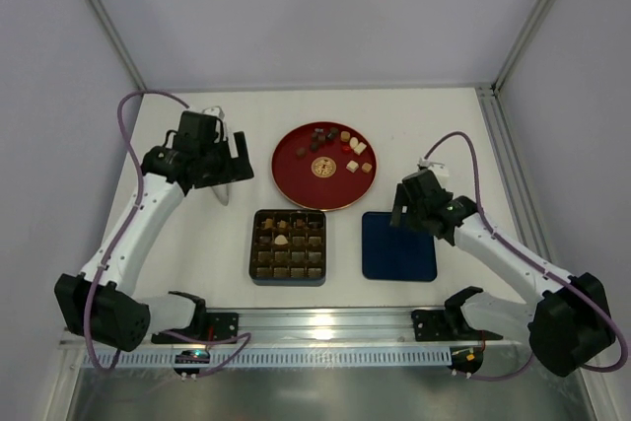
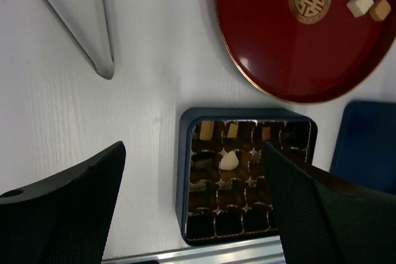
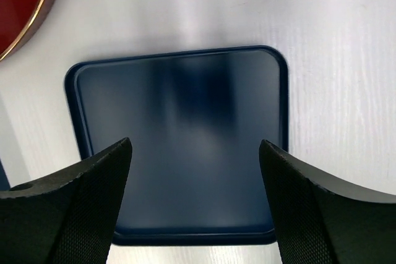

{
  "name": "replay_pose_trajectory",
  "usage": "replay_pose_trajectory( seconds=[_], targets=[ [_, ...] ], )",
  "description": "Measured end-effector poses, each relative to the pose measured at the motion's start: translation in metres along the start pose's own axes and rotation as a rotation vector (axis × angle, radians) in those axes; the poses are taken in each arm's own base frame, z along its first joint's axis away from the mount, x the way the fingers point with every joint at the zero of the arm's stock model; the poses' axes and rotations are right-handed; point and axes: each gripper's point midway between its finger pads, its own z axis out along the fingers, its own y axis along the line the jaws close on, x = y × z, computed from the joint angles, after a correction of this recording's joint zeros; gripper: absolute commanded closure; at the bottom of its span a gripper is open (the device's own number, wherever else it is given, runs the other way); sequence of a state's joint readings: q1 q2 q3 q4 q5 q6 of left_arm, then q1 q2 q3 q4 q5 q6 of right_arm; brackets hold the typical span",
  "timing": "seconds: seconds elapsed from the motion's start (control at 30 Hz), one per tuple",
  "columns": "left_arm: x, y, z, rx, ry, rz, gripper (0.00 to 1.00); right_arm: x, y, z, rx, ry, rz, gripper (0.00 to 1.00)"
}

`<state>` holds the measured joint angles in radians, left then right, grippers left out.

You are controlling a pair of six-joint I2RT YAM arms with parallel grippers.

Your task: Pack the chocolate

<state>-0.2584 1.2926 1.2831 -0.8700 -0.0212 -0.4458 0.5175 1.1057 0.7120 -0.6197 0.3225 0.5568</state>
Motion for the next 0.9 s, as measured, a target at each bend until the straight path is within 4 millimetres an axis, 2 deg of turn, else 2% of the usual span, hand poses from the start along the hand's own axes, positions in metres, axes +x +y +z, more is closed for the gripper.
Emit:
replay_pose_trajectory(
  seconds=[0.1, 0.23, 0.43, 0.6, 0.77, 0.9],
  targets=[
    [0.018, -0.013, -0.009, 0.063, 0.021, 0.018, 0.12, -0.001, -0.019, 0.008, 0.041, 0.016, 0.083, 0.19],
    [0.029, -0.025, -0.023, 0.138, 0.021, 0.018, 0.12, 0.01, -0.039, 0.017, 0.086, 0.062, 0.176, 0.21],
    [0.034, -0.045, -0.044, 0.247, 0.013, 0.027, 0.12, 0.035, -0.054, 0.026, 0.125, 0.136, 0.265, 0.22],
    [0.04, -0.058, -0.053, 0.314, 0.028, 0.04, 0.12, 0.045, -0.063, 0.03, 0.147, 0.171, 0.321, 0.23],
    [0.046, -0.065, -0.058, 0.353, 0.042, 0.048, 0.12, 0.052, -0.074, 0.037, 0.16, 0.203, 0.411, 0.35],
    [0.048, -0.069, -0.062, 0.379, 0.047, 0.051, 0.12, 0.047, -0.076, 0.041, 0.148, 0.193, 0.444, 0.46]
  ],
)
